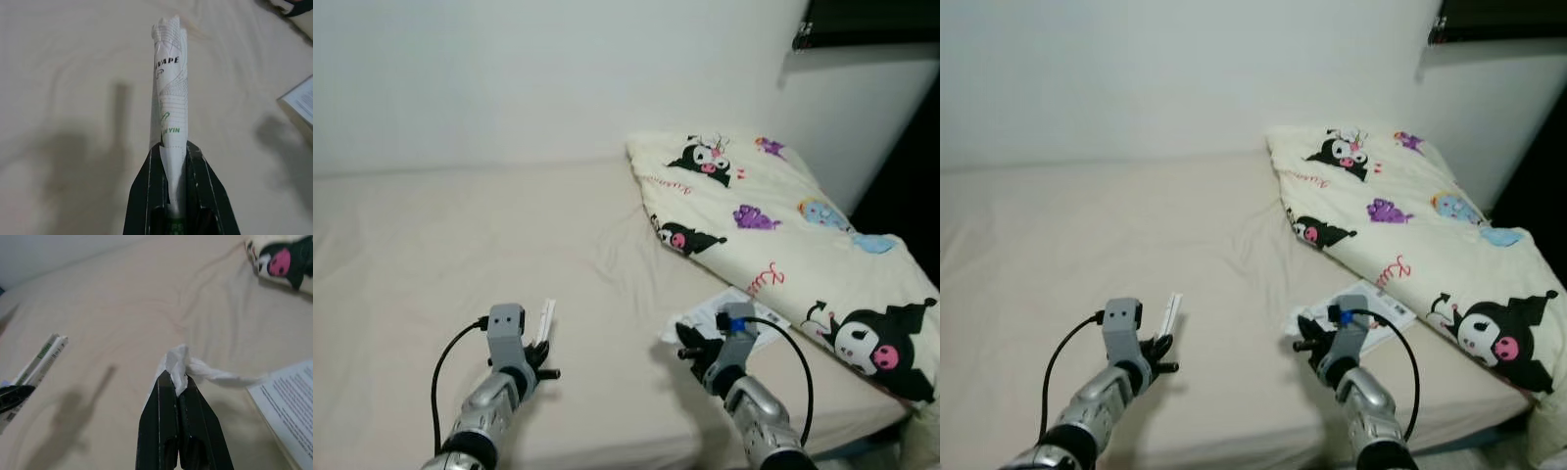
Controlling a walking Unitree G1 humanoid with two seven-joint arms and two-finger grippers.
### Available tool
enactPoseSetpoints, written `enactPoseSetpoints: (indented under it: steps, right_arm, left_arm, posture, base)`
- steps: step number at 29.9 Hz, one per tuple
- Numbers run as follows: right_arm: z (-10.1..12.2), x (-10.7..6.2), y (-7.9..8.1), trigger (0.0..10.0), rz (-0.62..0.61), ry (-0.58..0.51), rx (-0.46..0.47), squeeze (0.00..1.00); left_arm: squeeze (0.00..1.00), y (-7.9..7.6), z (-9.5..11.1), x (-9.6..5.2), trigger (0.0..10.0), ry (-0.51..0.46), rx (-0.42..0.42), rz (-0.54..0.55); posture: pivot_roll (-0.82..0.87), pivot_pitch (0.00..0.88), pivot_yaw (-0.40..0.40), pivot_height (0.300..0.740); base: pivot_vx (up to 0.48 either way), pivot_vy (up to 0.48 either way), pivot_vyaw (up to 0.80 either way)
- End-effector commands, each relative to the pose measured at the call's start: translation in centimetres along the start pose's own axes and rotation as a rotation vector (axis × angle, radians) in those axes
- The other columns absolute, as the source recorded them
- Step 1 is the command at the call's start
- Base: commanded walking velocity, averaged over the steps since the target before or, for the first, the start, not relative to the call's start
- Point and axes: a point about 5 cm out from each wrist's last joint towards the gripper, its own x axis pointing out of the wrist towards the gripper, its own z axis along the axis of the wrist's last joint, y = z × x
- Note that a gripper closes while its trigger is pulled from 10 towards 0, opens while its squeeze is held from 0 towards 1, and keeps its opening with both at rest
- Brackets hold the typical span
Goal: Clean up the room
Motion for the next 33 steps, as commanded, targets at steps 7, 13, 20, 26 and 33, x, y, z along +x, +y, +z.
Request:
enactPoseSetpoints:
  steps: [7, 13, 20, 26, 33]
  right_arm:
    - [-1.7, -0.8, -0.4, 0.0, -0.029, 0.093, -0.064, 0.0]
    - [-3.6, -2.1, -1.6, 0.0, -0.134, 0.215, -0.133, 0.0]
    - [-7.9, -6.3, -4.1, 10.0, -0.376, 0.457, -0.06, 0.0]
    - [-10.2, -8.2, -3.6, 10.0, -0.451, 0.482, 0.115, 0.0]
    - [-12.1, -10.1, -3.3, 10.0, -0.569, 0.507, 0.249, 0.0]
  left_arm:
    - [0.0, 1.7, -3.5, -1.6, 10.0, 0.113, 0.007, 0.07]
    - [0.0, 3.1, -6.3, -3.2, 10.0, 0.237, 0.027, 0.131]
    - [0.0, 4.7, -11.3, -6.7, 10.0, 0.476, 0.101, 0.205]
    - [0.0, 5.0, -13.0, -8.2, 10.0, 0.561, 0.136, 0.192]
    - [0.0, 4.8, -13.3, -8.3, 10.0, 0.575, 0.138, 0.186]
  posture:
    - [0.02, 0.02, 0.004, 0.725]
    - [0.02, 0.021, 0.007, 0.74]
    - [0.02, 0.017, 0.016, 0.74]
    - [0.01, 0.016, 0.017, 0.74]
    - [0.04, 0.016, 0.011, 0.74]
  base:
    - [0.0, 0.0, 0.0]
    - [0.0, 0.0, 0.0]
    - [0.0, 0.0, 0.23]
    - [0.0, 0.0, 0.8]
    - [0.0, 0.0, 0.79]
